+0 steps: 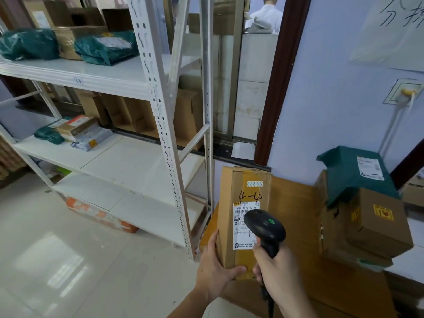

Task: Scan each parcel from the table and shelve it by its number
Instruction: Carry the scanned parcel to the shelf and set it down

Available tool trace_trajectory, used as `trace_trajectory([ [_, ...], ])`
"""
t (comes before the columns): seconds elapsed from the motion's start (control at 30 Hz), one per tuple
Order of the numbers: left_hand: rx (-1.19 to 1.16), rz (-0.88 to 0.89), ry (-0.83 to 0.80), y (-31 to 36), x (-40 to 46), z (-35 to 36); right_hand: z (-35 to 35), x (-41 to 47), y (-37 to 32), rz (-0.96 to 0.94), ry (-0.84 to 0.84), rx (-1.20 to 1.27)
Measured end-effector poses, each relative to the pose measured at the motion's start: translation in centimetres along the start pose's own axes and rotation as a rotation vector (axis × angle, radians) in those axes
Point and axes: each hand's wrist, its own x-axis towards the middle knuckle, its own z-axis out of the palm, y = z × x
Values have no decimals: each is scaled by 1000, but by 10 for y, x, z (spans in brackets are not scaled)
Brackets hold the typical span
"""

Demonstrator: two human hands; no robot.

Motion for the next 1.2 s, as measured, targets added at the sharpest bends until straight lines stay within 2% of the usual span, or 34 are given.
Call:
trace_trajectory([
  [0.17,14,5,-19,0,7,0,-4,2,0,37,-7,-53],
  [0.57,26,11,-77,-3,29,-1,-15,-16,-9,110,156,50],
  [0.97,-29,-40,-101,-5,23,6,-12,-11,-10,120,70,33],
  [1.2,-47,-11,-105,2,20,11,-8,-6,-12,103,20,10],
])
